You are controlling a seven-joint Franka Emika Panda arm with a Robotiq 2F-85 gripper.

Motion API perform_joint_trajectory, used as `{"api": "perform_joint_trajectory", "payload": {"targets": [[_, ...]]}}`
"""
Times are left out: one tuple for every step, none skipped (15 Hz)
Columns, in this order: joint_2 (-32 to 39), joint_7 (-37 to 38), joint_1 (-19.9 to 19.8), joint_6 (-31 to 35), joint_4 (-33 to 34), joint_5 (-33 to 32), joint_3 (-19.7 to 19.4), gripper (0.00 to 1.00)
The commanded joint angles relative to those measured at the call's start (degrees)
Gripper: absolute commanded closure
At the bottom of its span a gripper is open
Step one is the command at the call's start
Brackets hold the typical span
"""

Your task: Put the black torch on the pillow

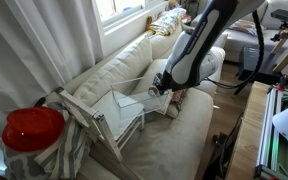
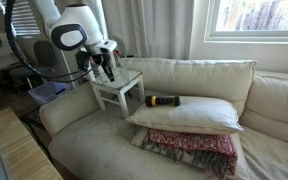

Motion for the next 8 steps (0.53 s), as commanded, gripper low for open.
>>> {"api": "perform_joint_trajectory", "payload": {"targets": [[4.0, 3.48, 8.17, -1.92, 5.6, 0.8, -7.95, 0.99], [4.56, 4.22, 9.57, -2.61, 6.69, 0.73, -9.21, 0.99], [5.3, 7.66, 9.39, -2.86, 7.41, -3.11, -9.76, 0.99], [5.69, 8.72, 10.51, -3.86, 8.42, -3.5, -10.98, 0.99], [6.29, 10.33, 11.65, -4.83, 9.51, -4.06, -12.14, 0.99], [6.65, 11.29, 11.47, -5.7, 10.53, -4.88, -11.97, 0.99], [7.12, 12.1, 11.82, -6.63, 11.79, -5.79, -12.3, 0.99], [7.54, 12.78, 12.24, -7.17, 12.89, -6.66, -12.63, 0.99]]}}
